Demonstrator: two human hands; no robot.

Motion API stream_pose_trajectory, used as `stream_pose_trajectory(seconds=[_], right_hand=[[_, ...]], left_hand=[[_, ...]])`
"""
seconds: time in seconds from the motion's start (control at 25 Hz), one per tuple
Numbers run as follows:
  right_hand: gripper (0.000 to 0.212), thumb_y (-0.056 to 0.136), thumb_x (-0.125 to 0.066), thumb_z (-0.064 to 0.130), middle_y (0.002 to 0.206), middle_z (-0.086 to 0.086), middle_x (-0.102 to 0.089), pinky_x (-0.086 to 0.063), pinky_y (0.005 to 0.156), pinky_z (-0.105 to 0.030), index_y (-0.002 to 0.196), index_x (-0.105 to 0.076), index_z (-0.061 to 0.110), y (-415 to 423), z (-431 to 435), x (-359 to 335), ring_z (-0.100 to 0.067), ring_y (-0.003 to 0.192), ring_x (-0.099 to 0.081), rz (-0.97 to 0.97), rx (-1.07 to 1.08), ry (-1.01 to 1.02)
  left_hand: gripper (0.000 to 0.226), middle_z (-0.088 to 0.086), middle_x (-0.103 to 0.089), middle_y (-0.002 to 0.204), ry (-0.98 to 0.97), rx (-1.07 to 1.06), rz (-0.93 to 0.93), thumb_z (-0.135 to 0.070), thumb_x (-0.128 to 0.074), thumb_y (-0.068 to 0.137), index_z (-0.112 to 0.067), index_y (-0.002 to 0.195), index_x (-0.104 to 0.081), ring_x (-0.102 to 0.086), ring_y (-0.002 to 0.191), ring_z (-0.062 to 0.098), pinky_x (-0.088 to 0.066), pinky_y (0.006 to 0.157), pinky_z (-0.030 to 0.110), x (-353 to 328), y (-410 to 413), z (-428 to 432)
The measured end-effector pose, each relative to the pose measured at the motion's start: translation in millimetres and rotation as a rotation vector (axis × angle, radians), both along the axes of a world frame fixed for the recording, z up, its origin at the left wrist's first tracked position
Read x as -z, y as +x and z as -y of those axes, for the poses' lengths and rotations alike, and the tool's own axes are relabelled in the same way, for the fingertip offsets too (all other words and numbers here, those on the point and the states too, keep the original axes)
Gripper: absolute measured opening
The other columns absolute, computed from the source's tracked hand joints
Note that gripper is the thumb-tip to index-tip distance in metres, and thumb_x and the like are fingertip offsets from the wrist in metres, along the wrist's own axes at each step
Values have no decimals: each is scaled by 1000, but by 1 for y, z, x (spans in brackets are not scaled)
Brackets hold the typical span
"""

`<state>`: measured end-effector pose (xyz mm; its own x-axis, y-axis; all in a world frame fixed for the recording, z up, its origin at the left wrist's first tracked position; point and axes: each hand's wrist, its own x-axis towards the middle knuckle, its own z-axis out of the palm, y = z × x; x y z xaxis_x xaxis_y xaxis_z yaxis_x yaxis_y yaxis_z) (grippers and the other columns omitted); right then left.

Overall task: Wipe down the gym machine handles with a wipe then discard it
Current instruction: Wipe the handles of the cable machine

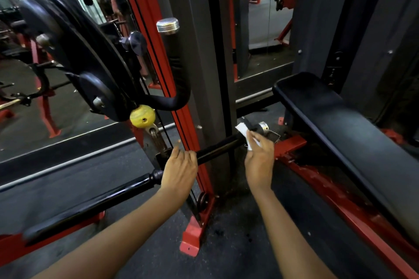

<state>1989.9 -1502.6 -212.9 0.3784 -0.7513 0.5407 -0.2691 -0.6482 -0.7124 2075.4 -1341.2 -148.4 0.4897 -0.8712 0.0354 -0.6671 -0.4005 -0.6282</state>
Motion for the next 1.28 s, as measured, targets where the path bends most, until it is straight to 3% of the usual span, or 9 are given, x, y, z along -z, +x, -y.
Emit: stream_pose_trajectory(seconds=[0.08, 0.12, 0.24, 0.32, 0.48, 0.64, 0.88, 1.12, 1.28], right_hand=[[45, 78, -61, -11, 115, -13, -59, -47, 92, -29, 120, -59, 4, 8, -17, 4, -28, 106, -53, 41, 13, 91], [44, 79, -59, -11, 116, -14, -58, -46, 94, -30, 121, -59, 4, 13, -24, 5, -27, 107, -53, 63, 5, 138], [45, 79, -59, -11, 114, -12, -57, -44, 93, -24, 119, -61, 8, 22, -51, 2, -23, 106, -54, 100, -20, 165], [44, 78, -60, -8, 115, -9, -58, -42, 92, -19, 117, -63, 12, 22, -73, 7, -19, 106, -52, 98, -54, 117], [32, 90, -45, 12, 117, 5, -54, -44, 96, -27, 117, -61, 14, 12, -117, 18, -6, 108, -50, 78, -351, 161], [37, 85, -44, 5, 97, -5, -58, -38, 82, -4, 116, -63, 8, 1, -62, -2, -2, 88, -50, 318, -49, 164], [43, 81, -53, -13, 104, -12, -59, -37, 79, 4, 118, -61, 7, 11, -25, -25, -14, 95, -54, 348, 57, 328], [45, 76, -57, -15, 101, -4, -60, -39, 79, 2, 112, -66, 10, 7, -85, -8, 1, 92, -52, 319, -71, 311], [44, 75, -55, -18, 101, -8, -60, -46, 80, -7, 110, -66, 5, -1, -38, -12, -16, 94, -57, 494, 193, 368]], left_hand=[[23, 10, -60, 100, -29, 16, -68, -9, -44, 92, -3, 114, -47, -62, 90, 26, -44, 88, 35, -5, 5, 7], [20, 7, -62, 87, -72, 49, -74, -16, -59, 86, -7, 103, -56, -63, 73, 22, -47, 69, 31, -8, 9, 7], [40, 0, -57, 53, -68, 80, -129, -34, -89, 45, -14, 70, -66, -51, 37, 16, -35, 40, 21, -2, 22, 3], [43, 1, -57, 50, -88, 89, -128, -36, -90, 38, -13, 66, -65, -50, 34, 17, -34, 38, 19, -1, 21, 1], [39, 2, -55, 46, -146, 154, -100, -20, -89, 32, -13, 57, -61, -49, 31, 18, -33, 38, 18, -7, 16, -1], [51, -4, -58, 48, -189, 138, -97, -48, -90, 36, -15, 70, -70, -51, 33, 12, -34, 39, 17, -8, 13, -7], [57, 1, -57, 50, -238, 146, -90, -45, -90, 38, -10, 78, -71, -50, 35, 17, -36, 38, 20, -6, 12, -12], [74, 8, -60, 61, -311, 128, 1, -20, -92, 42, -8, 111, -67, -59, 52, 24, -52, 58, 30, 9, 10, -16], [87, 12, -58, 63, -350, 194, 19, 0, -82, 44, -11, 127, -56, -59, 57, 29, -54, 63, 37, 12, 7, -20]])
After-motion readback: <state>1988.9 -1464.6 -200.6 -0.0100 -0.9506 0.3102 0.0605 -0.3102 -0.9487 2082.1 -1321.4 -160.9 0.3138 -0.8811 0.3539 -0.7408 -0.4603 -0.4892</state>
